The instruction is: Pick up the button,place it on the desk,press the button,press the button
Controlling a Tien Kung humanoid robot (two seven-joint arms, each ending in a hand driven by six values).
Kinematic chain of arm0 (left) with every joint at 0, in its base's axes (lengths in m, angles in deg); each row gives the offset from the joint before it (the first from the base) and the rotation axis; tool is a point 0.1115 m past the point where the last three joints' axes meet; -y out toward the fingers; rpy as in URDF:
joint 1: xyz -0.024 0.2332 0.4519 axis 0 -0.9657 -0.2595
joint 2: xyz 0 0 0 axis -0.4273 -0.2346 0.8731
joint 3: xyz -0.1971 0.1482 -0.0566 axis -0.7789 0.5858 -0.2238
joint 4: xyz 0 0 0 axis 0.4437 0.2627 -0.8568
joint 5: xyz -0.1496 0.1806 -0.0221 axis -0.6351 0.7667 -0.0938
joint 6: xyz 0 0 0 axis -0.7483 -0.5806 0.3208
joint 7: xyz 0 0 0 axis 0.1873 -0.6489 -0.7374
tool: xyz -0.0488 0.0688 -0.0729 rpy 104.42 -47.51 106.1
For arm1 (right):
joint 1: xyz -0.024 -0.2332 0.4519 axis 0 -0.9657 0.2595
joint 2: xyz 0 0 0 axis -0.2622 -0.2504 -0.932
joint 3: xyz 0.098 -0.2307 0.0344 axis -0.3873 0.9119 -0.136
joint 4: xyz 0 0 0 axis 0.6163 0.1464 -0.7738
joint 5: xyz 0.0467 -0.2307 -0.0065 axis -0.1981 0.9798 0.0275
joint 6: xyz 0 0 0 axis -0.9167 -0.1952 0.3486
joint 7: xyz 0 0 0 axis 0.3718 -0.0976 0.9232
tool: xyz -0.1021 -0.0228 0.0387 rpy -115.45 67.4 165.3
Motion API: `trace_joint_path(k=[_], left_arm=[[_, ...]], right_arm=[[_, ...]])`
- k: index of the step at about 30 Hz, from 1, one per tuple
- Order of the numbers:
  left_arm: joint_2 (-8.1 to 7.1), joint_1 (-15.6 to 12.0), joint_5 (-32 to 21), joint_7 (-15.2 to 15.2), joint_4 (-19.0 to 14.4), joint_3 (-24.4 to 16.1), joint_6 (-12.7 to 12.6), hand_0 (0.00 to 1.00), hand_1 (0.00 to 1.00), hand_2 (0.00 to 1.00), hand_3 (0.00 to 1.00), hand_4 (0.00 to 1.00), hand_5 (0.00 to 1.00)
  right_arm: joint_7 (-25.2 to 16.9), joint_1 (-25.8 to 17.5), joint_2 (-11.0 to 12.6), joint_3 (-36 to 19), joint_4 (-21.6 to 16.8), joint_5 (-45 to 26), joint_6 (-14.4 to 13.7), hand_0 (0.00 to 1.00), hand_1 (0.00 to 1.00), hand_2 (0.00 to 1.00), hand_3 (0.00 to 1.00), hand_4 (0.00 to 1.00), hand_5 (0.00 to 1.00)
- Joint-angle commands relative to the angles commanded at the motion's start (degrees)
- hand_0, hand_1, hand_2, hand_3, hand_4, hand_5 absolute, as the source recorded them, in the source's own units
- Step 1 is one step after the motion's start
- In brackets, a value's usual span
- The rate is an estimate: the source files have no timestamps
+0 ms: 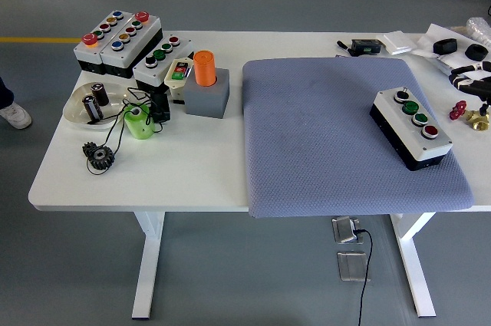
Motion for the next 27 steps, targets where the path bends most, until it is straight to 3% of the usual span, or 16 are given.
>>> trace_joint_path(k=[27], left_arm=[[-0.12, 0.3, 0.3, 0.1, 0.0, -0.7, -0.1, 0.672, 0.699, 0.722, 0.528, 0.377, 0.998]], right_arm=[[2.2, 2.6, -1.0, 7.0, -0.3, 4.5, 1.7, 0.126, 0.002, 0.074, 0.717, 0.608, 0.567]])
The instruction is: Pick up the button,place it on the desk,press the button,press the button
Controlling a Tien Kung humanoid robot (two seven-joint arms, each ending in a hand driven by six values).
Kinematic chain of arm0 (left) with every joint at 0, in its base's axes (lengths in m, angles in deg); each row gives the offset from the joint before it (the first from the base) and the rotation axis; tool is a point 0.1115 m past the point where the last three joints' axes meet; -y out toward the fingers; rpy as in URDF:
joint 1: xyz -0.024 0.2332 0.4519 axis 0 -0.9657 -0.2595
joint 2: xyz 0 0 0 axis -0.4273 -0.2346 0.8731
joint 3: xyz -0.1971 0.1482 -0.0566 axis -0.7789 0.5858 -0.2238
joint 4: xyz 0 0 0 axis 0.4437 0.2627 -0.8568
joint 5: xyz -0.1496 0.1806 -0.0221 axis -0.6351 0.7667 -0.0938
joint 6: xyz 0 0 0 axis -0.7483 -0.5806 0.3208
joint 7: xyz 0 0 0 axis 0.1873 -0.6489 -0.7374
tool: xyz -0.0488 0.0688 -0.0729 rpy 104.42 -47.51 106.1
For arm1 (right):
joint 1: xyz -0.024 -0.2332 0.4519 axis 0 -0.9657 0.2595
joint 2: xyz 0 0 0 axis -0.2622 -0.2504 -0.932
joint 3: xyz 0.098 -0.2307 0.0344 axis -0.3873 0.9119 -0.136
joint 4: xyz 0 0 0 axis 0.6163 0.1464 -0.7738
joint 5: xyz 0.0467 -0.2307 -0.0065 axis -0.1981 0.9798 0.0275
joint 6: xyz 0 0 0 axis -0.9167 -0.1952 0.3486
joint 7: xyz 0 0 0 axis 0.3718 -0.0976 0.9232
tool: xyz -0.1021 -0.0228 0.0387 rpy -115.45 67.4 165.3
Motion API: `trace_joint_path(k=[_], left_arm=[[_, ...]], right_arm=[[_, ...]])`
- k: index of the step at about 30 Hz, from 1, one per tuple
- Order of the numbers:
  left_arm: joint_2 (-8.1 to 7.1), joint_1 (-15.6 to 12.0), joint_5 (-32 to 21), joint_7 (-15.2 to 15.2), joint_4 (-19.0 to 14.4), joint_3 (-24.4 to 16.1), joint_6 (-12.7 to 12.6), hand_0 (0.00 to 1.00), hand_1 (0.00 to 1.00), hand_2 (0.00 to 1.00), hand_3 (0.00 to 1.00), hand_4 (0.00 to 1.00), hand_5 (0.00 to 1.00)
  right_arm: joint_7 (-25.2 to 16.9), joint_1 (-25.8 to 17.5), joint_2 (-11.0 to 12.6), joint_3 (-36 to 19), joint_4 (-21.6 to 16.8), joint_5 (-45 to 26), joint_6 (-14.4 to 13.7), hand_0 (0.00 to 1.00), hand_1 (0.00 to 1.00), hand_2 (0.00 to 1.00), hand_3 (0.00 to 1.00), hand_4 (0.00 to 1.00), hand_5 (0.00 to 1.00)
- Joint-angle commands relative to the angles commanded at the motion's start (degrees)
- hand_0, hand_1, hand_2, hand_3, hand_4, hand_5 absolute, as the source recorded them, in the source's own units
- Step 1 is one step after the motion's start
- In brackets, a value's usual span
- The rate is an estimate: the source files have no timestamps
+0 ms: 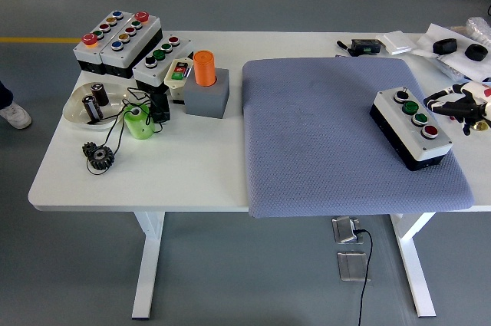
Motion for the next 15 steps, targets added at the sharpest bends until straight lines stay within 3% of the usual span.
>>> trace_joint_path(k=[15], left_arm=[[0.13, 0.3, -0.4, 0.0, 0.0, 0.2, 0.0, 0.672, 0.699, 0.722, 0.526, 0.375, 0.998]], right_arm=[[0.2, 1.2, -0.7, 3.4, 1.2, 3.3, 0.4, 0.127, 0.002, 0.075, 0.717, 0.608, 0.588]])
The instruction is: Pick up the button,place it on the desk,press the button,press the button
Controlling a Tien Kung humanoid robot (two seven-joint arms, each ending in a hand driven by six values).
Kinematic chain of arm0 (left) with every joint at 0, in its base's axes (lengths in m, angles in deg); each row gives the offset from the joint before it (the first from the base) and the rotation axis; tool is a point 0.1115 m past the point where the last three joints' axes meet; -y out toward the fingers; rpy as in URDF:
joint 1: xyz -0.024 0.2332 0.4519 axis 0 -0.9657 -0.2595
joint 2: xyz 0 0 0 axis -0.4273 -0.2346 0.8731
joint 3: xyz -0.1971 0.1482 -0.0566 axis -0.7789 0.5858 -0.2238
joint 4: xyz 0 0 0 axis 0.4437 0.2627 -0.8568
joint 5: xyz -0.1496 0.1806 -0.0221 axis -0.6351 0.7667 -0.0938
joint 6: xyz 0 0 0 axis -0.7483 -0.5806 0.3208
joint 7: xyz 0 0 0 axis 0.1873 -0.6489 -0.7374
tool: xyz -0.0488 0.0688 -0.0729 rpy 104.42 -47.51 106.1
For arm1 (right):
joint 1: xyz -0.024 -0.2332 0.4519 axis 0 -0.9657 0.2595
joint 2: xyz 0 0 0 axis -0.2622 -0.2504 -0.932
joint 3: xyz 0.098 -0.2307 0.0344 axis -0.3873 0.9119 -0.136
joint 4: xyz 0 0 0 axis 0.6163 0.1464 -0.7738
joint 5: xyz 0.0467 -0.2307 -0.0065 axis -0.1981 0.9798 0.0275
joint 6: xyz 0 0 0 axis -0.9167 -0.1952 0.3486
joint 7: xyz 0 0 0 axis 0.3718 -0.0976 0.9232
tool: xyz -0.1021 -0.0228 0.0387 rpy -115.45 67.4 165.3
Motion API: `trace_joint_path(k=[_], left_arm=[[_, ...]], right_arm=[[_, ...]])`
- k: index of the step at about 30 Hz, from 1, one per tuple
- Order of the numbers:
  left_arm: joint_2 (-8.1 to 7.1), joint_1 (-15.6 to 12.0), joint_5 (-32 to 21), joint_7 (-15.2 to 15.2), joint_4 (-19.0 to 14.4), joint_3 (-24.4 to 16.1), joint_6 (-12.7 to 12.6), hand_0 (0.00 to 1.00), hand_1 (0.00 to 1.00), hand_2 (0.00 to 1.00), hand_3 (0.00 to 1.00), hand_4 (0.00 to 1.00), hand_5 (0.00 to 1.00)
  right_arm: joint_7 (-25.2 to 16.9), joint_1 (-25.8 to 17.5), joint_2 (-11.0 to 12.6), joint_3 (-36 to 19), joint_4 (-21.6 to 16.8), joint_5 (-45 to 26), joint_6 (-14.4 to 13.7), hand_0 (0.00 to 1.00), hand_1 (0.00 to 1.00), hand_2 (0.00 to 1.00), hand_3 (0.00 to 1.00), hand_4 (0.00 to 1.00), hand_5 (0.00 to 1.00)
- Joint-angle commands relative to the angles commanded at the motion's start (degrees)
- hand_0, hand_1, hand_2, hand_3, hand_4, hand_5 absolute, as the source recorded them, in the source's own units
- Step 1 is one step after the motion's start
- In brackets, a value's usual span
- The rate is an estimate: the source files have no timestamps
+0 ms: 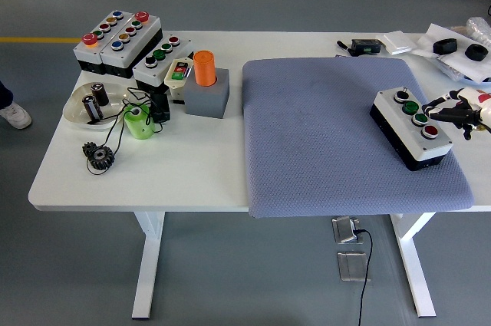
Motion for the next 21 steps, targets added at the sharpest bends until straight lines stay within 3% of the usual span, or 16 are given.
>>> trace_joint_path(k=[10, 15, 21], left_arm=[[0.13, -0.5, 0.3, -0.1, 0.0, 0.2, 0.1, 0.672, 0.699, 0.722, 0.524, 0.375, 0.998], [0.13, -0.7, 0.4, -0.1, 0.0, 0.2, 0.1, 0.672, 0.701, 0.722, 0.524, 0.375, 0.998], [0.1, -0.8, 1.1, -0.3, 0.0, 0.0, 0.1, 0.672, 0.7, 0.721, 0.524, 0.375, 0.998]], right_arm=[[-0.3, -0.8, -0.7, -0.2, 0.7, 0.7, -0.6, 0.126, 0.002, 0.076, 0.715, 0.607, 0.604], [-3.2, -2.2, -0.3, -4.1, -0.6, -0.5, -4.8, 0.127, 0.002, 0.077, 0.712, 0.61, 0.623], [-3.7, -2.4, 0.0, -4.2, -0.9, -0.8, -5.4, 0.134, 0.002, 0.081, 0.711, 0.611, 0.63]])
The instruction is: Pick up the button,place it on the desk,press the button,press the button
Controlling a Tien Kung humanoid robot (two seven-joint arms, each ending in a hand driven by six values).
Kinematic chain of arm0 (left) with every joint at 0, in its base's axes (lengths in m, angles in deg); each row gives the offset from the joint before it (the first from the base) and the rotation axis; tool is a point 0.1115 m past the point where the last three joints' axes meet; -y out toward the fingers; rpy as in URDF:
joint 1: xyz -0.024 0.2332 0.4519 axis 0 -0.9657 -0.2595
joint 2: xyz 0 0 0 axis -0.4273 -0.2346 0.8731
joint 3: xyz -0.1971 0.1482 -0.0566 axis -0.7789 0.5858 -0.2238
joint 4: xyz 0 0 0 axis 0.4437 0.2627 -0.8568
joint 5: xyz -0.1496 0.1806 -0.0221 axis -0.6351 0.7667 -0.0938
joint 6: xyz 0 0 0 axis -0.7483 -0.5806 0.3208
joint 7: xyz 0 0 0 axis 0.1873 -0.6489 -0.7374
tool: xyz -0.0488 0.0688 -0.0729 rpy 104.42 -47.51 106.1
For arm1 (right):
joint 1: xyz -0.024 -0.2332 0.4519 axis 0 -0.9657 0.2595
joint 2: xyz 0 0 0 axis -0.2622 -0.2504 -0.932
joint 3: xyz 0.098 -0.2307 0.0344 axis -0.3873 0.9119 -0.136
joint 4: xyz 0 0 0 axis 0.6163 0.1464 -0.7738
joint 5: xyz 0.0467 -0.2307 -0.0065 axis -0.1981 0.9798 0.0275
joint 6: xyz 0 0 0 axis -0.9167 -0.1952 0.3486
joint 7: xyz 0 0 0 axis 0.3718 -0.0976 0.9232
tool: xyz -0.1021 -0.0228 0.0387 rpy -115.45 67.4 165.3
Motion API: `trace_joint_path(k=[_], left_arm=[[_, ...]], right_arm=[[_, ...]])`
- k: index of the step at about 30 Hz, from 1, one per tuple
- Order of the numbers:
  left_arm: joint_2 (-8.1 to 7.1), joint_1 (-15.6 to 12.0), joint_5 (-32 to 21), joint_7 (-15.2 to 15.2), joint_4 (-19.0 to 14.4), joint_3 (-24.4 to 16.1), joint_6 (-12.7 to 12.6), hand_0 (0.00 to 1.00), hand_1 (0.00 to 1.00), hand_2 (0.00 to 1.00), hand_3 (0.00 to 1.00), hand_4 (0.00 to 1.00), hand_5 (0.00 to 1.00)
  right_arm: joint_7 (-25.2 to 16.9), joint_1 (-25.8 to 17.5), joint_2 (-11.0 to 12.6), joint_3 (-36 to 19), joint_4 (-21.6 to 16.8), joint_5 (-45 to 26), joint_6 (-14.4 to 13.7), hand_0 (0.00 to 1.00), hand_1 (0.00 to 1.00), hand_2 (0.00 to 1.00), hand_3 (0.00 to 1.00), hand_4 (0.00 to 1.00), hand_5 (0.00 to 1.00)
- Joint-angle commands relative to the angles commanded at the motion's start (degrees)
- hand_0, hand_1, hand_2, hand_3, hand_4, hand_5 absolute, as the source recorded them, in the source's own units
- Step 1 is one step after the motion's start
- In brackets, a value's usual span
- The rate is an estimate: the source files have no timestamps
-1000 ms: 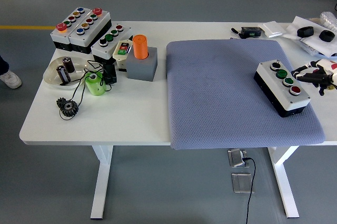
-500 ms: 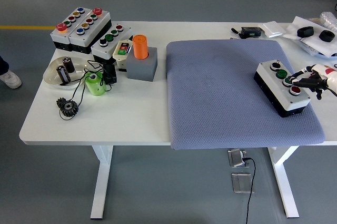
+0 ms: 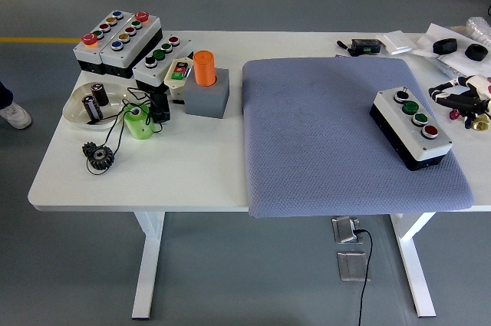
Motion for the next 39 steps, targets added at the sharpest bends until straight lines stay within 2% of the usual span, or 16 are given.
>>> trace_joint_path(k=[3, 4, 8, 10, 11, 13, 16, 17, 25, 31, 39], left_arm=[[-0.05, 0.0, 0.2, 0.0, 0.0, -0.3, 0.0, 0.672, 0.7, 0.721, 0.524, 0.375, 0.998], [-0.04, 0.1, 0.4, 0.0, 0.0, -0.6, -0.1, 0.672, 0.701, 0.722, 0.524, 0.375, 0.998], [-0.08, 0.2, 0.4, 0.1, 0.0, -0.7, 0.0, 0.672, 0.701, 0.722, 0.524, 0.375, 0.998], [-0.08, 0.2, 0.4, 0.1, 0.0, -0.8, 0.0, 0.672, 0.701, 0.722, 0.524, 0.375, 0.998], [-0.08, 0.2, 0.4, 0.1, 0.0, -0.8, 0.0, 0.672, 0.701, 0.721, 0.524, 0.374, 0.996], [-0.07, 0.2, 0.4, 0.1, 0.0, -0.9, -0.1, 0.672, 0.701, 0.721, 0.524, 0.374, 0.996], [-0.12, 0.3, 0.2, 0.1, 0.0, -0.5, 0.0, 0.672, 0.701, 0.721, 0.524, 0.374, 0.996], [-0.14, 0.3, 0.0, 0.1, 0.0, -0.3, 0.0, 0.672, 0.701, 0.721, 0.524, 0.375, 0.997], [-0.04, 0.4, -0.3, 0.2, 0.0, -0.3, 0.0, 0.672, 0.7, 0.721, 0.523, 0.376, 0.996], [0.03, 0.5, -1.1, 0.3, 0.0, 0.3, 0.0, 0.673, 0.7, 0.721, 0.523, 0.375, 0.996], [0.03, 0.0, -0.5, 0.0, 0.0, 0.3, 0.0, 0.672, 0.701, 0.721, 0.523, 0.376, 0.996]], right_arm=[[-2.1, 0.0, -0.4, 0.3, 0.4, 1.7, -3.0, 0.134, 0.002, 0.081, 0.711, 0.611, 0.63], [-2.3, 0.3, -0.7, 0.9, 0.9, 3.6, -3.9, 0.405, 0.215, 0.374, 0.842, 0.801, 0.52], [-3.1, 0.8, -2.3, 1.6, 3.1, 11.3, -5.9, 0.405, 0.215, 0.374, 0.842, 0.801, 0.52], [-3.3, 0.9, -2.9, 1.5, 3.7, 12.9, -6.3, 0.405, 0.215, 0.374, 0.842, 0.801, 0.52], [-3.3, 0.9, -2.9, 1.5, 3.7, 13.0, -6.4, 0.931, 0.875, 0.972, 0.998, 0.902, 0.458], [-3.0, 1.1, -5.9, 1.6, 6.3, 14.3, -7.1, 0.931, 0.875, 0.972, 0.998, 0.902, 0.458], [-2.8, 1.1, -8.9, 1.6, 8.7, 14.9, -7.4, 0.931, 0.875, 0.972, 0.998, 0.902, 0.458], [-2.5, 1.1, -10.1, 1.7, 9.9, 14.9, -7.2, 0.981, 0.932, 0.998, 0.998, 0.938, 0.402], [0.4, 1.6, -15.3, 2.3, 14.8, 17.8, -6.1, 0.998, 0.955, 0.998, 0.998, 0.946, 0.38], [2.4, 2.1, -17.9, 3.0, 17.5, 18.7, -5.6, 0.998, 0.959, 0.998, 0.998, 0.954, 0.37], [5.0, 2.7, -19.8, 3.9, 19.5, 20.3, -5.5, 0.998, 0.954, 0.998, 0.998, 0.956, 0.367]])
